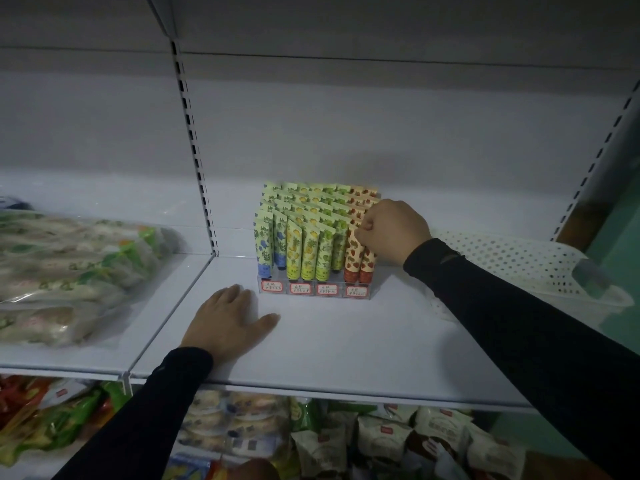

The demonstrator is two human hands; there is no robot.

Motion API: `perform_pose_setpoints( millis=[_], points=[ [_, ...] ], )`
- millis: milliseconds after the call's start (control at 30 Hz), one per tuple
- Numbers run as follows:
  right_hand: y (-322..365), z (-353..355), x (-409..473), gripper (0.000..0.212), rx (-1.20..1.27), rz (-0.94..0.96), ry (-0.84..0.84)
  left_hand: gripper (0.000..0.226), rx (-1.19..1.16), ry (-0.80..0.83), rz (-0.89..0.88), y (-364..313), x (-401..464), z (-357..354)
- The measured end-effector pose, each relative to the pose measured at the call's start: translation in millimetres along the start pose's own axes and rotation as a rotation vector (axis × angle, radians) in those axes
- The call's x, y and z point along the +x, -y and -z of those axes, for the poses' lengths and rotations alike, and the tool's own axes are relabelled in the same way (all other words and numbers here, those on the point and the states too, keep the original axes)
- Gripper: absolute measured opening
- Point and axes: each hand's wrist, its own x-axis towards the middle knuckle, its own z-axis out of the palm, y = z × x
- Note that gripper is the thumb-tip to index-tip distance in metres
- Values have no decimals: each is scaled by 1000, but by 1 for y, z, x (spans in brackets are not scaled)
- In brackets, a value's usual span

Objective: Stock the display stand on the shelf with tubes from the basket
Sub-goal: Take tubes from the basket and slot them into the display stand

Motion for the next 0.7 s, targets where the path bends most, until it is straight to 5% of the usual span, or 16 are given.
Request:
perform_pose_setpoints(
  millis=[700],
  points=[
    [1, -5, 5, 30, -25, -22, -9, 57, 3, 0, -3, 0, 0, 0]
  ],
)
